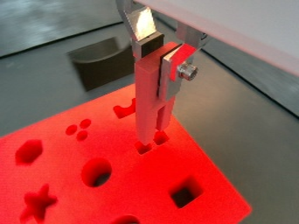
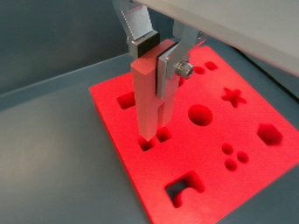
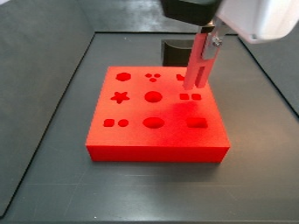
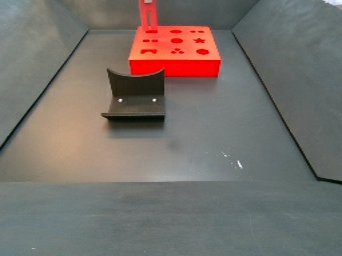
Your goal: Insert the double-square object.
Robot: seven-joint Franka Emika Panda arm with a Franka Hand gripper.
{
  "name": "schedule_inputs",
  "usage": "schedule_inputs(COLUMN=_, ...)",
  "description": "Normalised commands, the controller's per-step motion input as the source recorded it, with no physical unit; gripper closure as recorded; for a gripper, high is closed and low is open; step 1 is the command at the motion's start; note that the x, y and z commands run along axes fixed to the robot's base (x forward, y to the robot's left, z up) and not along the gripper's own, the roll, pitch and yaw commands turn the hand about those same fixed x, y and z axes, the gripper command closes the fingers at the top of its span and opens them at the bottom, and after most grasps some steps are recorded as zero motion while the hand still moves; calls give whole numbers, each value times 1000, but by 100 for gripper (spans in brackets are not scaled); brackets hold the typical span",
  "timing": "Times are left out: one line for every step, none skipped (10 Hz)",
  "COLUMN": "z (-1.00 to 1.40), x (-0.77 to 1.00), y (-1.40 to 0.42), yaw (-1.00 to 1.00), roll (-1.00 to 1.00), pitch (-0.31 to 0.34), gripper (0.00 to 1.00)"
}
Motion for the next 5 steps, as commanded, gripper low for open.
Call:
schedule_inputs(z=-57, x=11, y=0, yaw=-980, roll=-146, pitch=-67, gripper=100)
schedule_inputs(z=-114, x=0, y=0, yaw=-960, roll=-161, pitch=-123, gripper=100)
schedule_inputs(z=-109, x=0, y=0, yaw=-920, roll=-199, pitch=-157, gripper=100)
schedule_inputs(z=-57, x=69, y=0, yaw=-854, roll=-261, pitch=-166, gripper=100)
schedule_inputs(z=-29, x=80, y=0, yaw=-817, roll=-291, pitch=-189, gripper=100)
